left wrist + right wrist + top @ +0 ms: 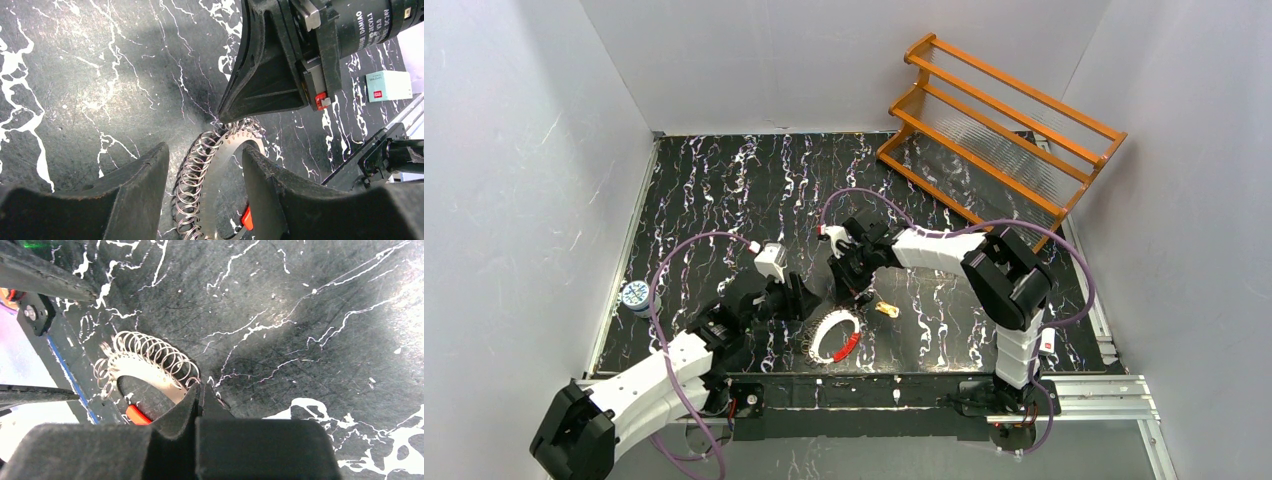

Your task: Put the keys on the keyring

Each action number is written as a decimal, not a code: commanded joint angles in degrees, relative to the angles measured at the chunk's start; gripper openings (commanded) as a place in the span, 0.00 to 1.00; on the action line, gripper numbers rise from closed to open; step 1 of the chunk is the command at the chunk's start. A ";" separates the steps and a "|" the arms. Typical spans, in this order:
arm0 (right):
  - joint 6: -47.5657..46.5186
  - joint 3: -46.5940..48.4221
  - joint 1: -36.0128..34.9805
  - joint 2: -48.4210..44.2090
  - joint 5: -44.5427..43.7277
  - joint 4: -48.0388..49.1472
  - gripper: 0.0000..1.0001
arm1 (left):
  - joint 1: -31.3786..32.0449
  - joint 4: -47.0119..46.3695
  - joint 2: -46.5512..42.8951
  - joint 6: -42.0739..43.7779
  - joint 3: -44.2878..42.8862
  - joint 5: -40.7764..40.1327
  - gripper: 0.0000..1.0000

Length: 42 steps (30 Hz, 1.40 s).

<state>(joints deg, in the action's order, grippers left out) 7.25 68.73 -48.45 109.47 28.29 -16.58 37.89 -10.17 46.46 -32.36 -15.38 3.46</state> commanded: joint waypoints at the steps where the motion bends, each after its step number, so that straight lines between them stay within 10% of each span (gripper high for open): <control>1: -1.10 0.88 -0.15 -4.65 2.54 1.43 0.01 | 0.17 0.38 -1.99 3.10 -0.89 1.17 0.53; 10: 0.32 -1.03 0.28 -7.54 -1.24 2.25 0.36 | 0.18 -0.32 -1.21 4.28 -1.23 1.93 0.52; 42: 3.09 -17.64 3.07 -12.20 17.60 7.72 0.15 | 5.32 -12.13 21.05 3.29 -8.15 2.11 0.41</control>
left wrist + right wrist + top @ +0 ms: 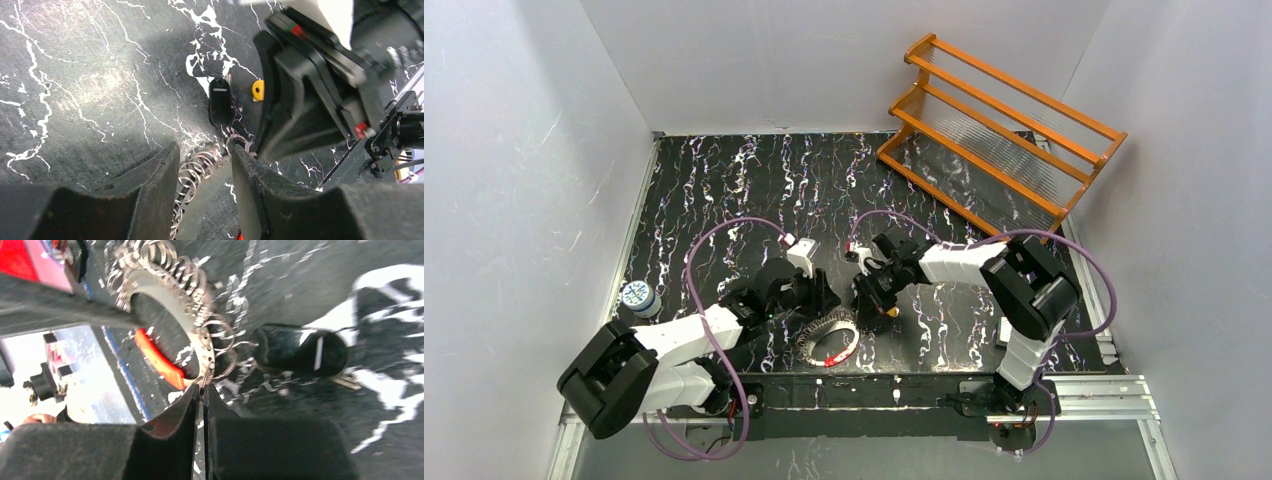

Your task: Put the keys on the keyring

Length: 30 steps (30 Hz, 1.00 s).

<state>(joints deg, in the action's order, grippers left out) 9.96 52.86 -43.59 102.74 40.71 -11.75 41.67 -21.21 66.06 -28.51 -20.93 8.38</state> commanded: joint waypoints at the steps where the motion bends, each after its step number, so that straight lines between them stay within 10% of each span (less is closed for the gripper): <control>1: 0.76 -2.42 -1.84 -6.60 5.23 3.58 0.17 | 2.14 -1.04 2.05 -0.65 -3.08 -3.27 0.41; 30: 2.67 5.30 -0.14 1.83 3.06 4.96 0.27 | 5.27 1.59 -8.74 -1.28 3.57 -4.32 0.31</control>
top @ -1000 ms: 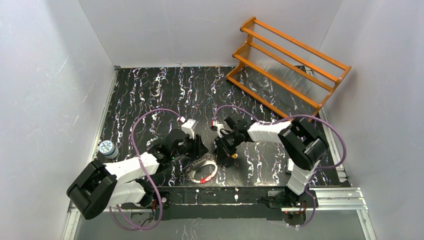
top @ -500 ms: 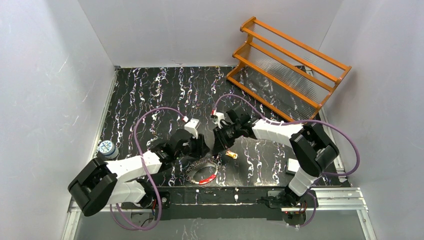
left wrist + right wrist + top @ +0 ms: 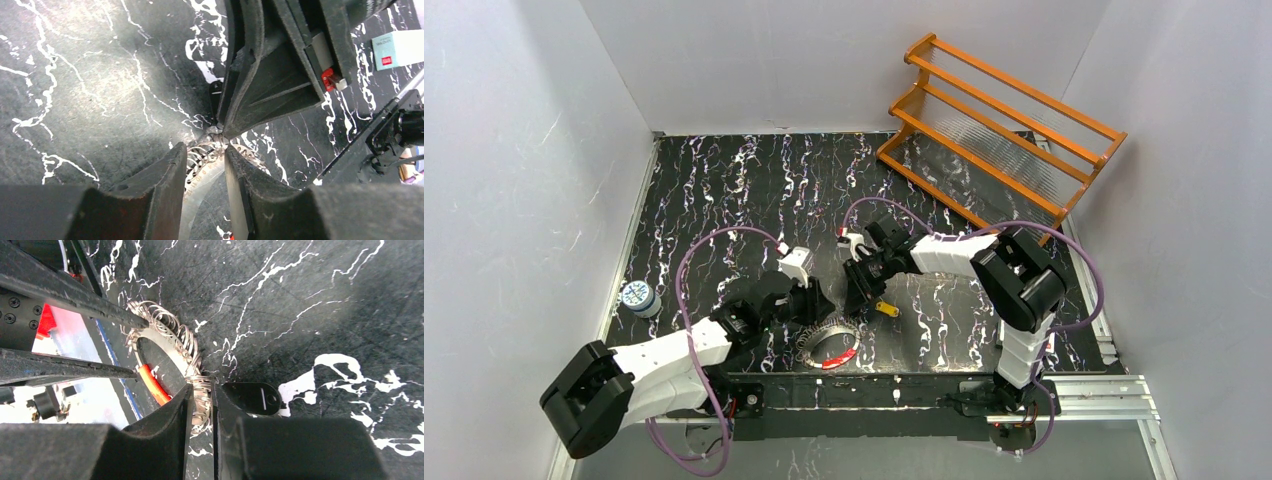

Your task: Put the keys on the keyring

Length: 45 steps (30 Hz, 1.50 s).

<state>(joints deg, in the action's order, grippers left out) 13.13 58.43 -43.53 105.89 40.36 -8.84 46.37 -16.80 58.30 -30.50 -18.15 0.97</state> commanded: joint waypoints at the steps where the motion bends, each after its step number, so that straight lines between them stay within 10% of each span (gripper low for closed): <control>1: -0.41 -0.88 -0.24 -1.57 3.75 2.33 0.26 | 0.64 -3.49 -0.62 0.73 0.83 3.45 0.31; 11: -0.30 -5.35 -0.21 -4.70 4.07 2.89 0.07 | 2.56 -9.05 5.80 -1.51 0.02 4.03 0.29; 45: -2.01 -1.19 -0.02 -4.31 0.81 4.47 0.29 | 5.07 -3.45 6.92 -1.38 -3.08 -4.66 0.26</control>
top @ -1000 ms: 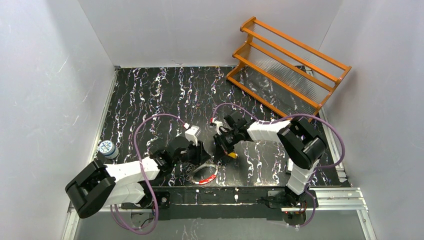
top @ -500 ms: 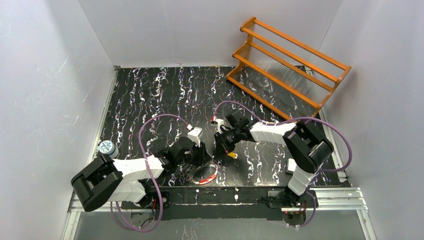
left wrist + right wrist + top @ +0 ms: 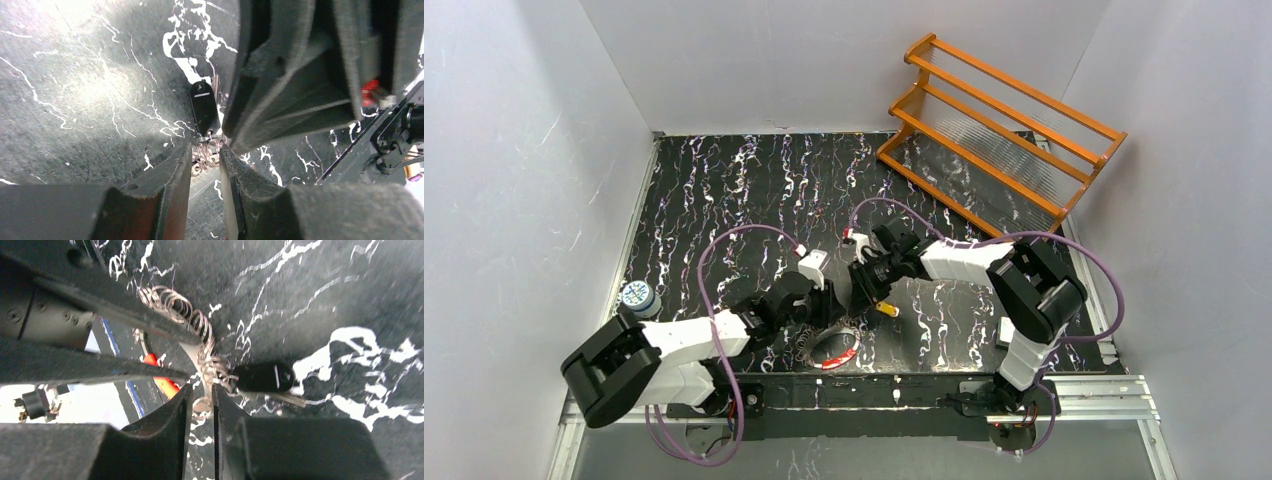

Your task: Put the keys on the keyring

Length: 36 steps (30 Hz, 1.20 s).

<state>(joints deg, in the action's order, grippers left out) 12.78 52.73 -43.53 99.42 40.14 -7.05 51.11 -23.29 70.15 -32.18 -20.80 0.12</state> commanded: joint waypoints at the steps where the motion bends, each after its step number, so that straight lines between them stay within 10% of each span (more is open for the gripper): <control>1: -1.87 5.29 -0.02 2.86 1.41 2.90 0.30 | 0.31 3.74 -6.20 0.36 0.06 -4.50 0.26; 15: -2.99 6.17 -0.15 8.76 7.27 3.26 0.35 | 0.31 3.77 -19.56 1.08 5.89 -5.78 0.34; 36: -3.12 -0.20 -0.13 1.83 4.14 3.21 0.47 | 0.40 -0.98 -12.50 3.94 3.77 -1.43 0.36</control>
<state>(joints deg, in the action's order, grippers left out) 10.63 52.29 -43.53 103.72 45.01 -4.10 51.24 -22.79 57.43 -29.80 -15.27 -2.26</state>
